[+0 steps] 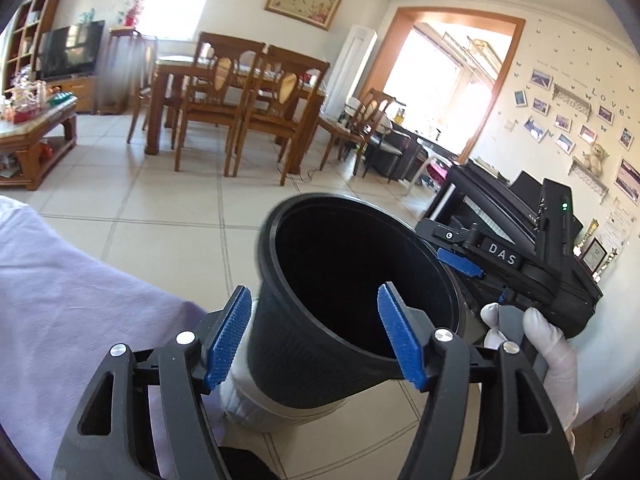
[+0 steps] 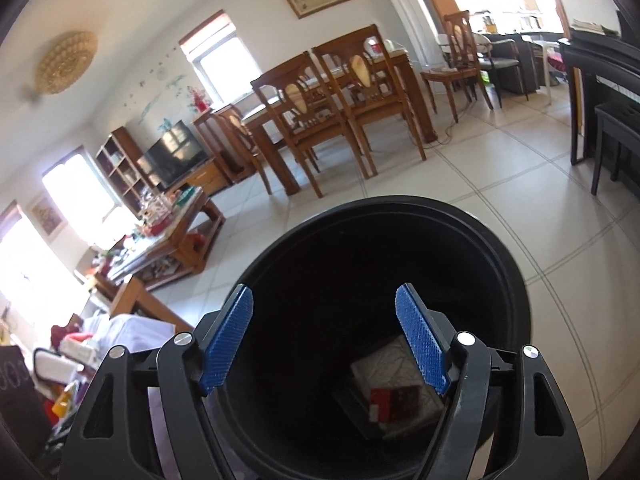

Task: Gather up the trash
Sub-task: 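Return both open grippers to the table, then grasp the orange with the left gripper while the right grasps the white milk carton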

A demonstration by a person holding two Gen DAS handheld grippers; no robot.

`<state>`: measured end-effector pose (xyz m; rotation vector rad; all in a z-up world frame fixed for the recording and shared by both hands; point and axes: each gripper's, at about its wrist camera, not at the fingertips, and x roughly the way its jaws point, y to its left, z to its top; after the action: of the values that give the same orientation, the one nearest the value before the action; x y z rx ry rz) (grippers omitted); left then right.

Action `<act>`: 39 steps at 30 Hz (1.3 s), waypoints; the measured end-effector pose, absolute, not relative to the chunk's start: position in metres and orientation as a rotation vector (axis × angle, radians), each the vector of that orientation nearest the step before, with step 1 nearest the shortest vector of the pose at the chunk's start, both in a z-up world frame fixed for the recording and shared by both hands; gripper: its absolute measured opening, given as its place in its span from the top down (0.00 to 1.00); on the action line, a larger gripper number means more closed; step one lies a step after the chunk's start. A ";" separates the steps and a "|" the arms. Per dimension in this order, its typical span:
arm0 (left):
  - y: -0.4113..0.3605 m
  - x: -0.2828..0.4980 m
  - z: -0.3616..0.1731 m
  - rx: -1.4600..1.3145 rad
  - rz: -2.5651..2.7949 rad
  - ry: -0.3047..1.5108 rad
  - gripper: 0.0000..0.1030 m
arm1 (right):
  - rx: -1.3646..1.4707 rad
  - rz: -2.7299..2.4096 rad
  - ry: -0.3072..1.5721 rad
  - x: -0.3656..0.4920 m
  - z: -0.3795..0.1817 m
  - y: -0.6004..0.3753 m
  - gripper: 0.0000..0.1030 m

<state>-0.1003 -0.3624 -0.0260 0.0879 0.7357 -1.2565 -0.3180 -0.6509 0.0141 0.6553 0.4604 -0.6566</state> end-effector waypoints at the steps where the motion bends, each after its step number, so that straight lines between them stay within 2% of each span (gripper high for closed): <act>1: -0.350 -0.098 -0.024 0.076 -1.241 0.725 0.35 | 0.641 -0.642 0.460 -0.314 0.016 -0.647 0.28; 6: -0.294 -0.088 -0.011 0.039 -1.146 0.678 0.35 | 0.565 -0.546 0.457 -0.288 0.025 -0.620 0.22; 14: -0.189 -0.066 0.000 0.043 -0.900 0.625 0.35 | 0.428 -0.311 0.536 -0.211 0.036 -0.550 0.19; 24: -0.075 -0.018 -0.010 0.000 -0.587 0.664 0.35 | 0.291 -0.098 0.611 -0.113 0.042 -0.440 0.19; 31: -0.030 0.011 -0.029 0.010 -0.485 0.756 0.35 | 0.198 -0.006 0.662 -0.060 0.038 -0.378 0.19; 33: -0.017 0.015 -0.039 0.012 -0.472 0.783 0.35 | 0.164 0.012 0.676 -0.043 0.036 -0.364 0.13; 39: -0.011 0.030 -0.056 0.038 -0.466 0.871 0.35 | 0.039 0.064 0.721 0.014 0.034 -0.327 0.10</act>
<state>0.0299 -0.0107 -0.0558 0.0383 0.8707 -0.4656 0.0139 -0.3274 0.0337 0.0392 0.7210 0.0642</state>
